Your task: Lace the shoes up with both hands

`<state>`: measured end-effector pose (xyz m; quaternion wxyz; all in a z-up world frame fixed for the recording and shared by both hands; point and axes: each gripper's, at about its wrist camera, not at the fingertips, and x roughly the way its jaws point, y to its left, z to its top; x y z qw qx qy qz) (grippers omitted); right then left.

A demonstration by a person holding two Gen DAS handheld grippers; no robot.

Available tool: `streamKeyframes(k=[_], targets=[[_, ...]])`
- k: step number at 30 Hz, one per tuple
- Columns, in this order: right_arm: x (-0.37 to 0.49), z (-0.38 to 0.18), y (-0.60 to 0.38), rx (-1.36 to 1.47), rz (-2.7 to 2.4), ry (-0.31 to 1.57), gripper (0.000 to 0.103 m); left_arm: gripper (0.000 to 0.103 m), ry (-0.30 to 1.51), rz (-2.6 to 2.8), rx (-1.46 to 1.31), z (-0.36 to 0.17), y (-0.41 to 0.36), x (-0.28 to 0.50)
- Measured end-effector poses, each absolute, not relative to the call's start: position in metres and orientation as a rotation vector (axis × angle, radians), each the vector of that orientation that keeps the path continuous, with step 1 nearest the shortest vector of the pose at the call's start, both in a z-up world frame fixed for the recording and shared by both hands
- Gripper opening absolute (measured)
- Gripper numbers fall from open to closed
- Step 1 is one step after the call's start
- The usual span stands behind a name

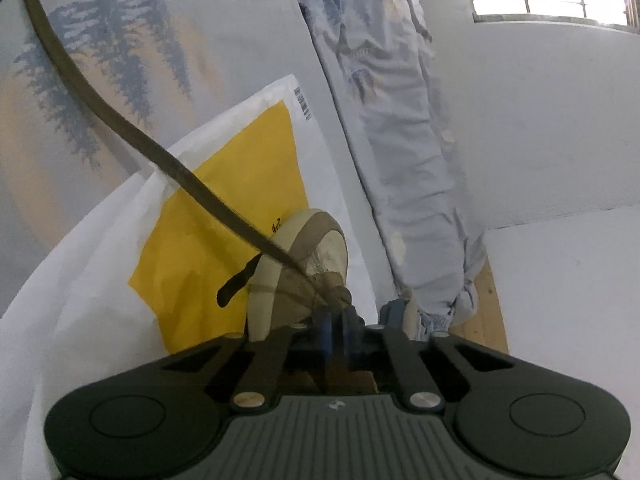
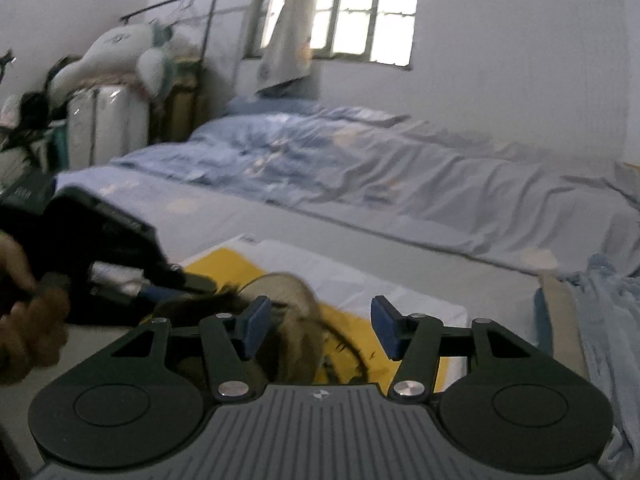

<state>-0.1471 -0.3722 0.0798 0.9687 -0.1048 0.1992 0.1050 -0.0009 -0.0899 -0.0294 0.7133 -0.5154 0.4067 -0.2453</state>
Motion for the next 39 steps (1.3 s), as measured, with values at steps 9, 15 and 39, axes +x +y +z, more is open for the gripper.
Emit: streamKeyframes(k=[9,15,39], targets=[[-0.149,0.068,-0.361,-0.291,0.274,0.507,0.057,0.000,0.882,-0.547,-1.098,-0.021,-0.091,-0.002],[-0.147,0.063,-0.358,-0.329,0.256,0.579,0.057,0.000,0.858,-0.545,-1.087,-0.015,-0.089,-0.001],[-0.155,0.068,-0.325,-0.445,0.003,0.398,0.057,0.000,0.796,-0.514,-1.094,0.001,-0.065,-0.005]])
